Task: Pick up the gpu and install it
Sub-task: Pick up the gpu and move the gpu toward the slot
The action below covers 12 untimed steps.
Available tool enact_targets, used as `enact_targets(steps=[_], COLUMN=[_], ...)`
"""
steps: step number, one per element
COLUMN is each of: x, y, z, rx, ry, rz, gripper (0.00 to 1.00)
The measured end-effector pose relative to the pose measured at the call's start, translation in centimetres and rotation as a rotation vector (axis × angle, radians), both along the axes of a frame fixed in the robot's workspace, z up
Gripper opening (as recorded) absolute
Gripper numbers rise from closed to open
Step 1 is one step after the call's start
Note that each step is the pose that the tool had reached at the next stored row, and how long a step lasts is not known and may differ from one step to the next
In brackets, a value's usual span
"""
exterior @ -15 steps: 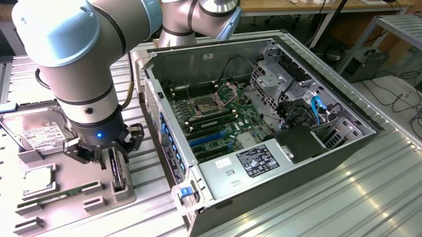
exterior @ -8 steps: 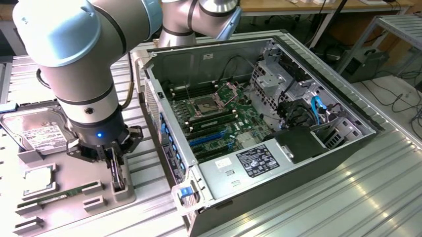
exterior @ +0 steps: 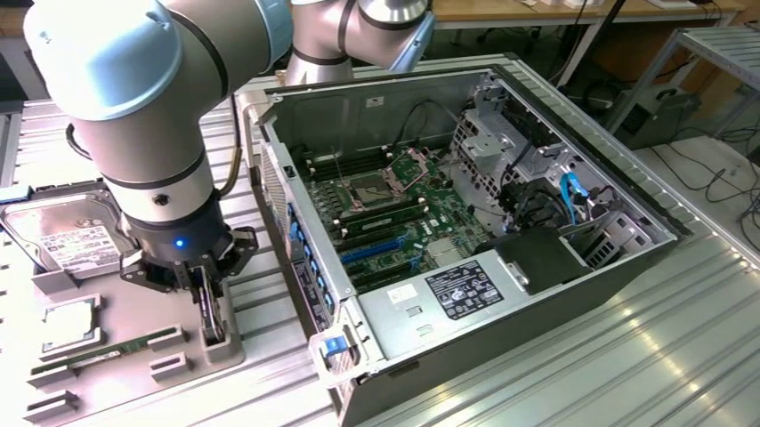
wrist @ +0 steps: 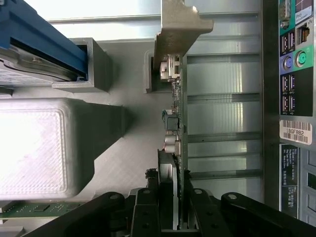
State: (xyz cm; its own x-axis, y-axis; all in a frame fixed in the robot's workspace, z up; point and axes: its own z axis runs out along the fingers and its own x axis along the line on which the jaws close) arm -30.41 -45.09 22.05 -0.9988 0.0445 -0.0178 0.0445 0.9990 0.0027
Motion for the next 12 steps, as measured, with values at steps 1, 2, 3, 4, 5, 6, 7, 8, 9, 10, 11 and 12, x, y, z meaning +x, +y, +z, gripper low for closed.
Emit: enact_targets(steps=[1, 2, 3, 4, 5, 6, 7, 8, 9, 10, 11, 12], x=[0.0, 0.0, 0.0, 0.0, 0.0, 0.0, 0.0, 0.0, 0.0, 0.0, 0.0, 0.0], y=[0.0, 0.0, 0.0, 0.01, 0.0, 0.0, 0.0, 0.0, 0.0, 0.0, 0.0, 0.0], z=[0.0, 0.0, 0.0, 0.03, 0.11, 0.28, 0.48, 0.88, 1.25, 1.58, 1.94, 2.29], rx=[0.0, 0.0, 0.0004, 0.001, 0.0011, 0.0012, 0.0011, 0.0013, 0.0012, 0.0012, 0.0012, 0.0012], ry=[0.0, 0.0, -0.0002, -0.0001, -0.0001, 0.0, 0.0001, -0.0001, 0.0, -0.0001, -0.0001, 0.0], rz=[0.0, 0.0, 0.0, 0.0, 0.0, 0.0, 0.0, 0.0, 0.0, 0.0, 0.0, 0.0], gripper=[0.28, 0.28, 0.28, 0.28, 0.28, 0.28, 0.28, 0.28, 0.28, 0.28, 0.28, 0.28])
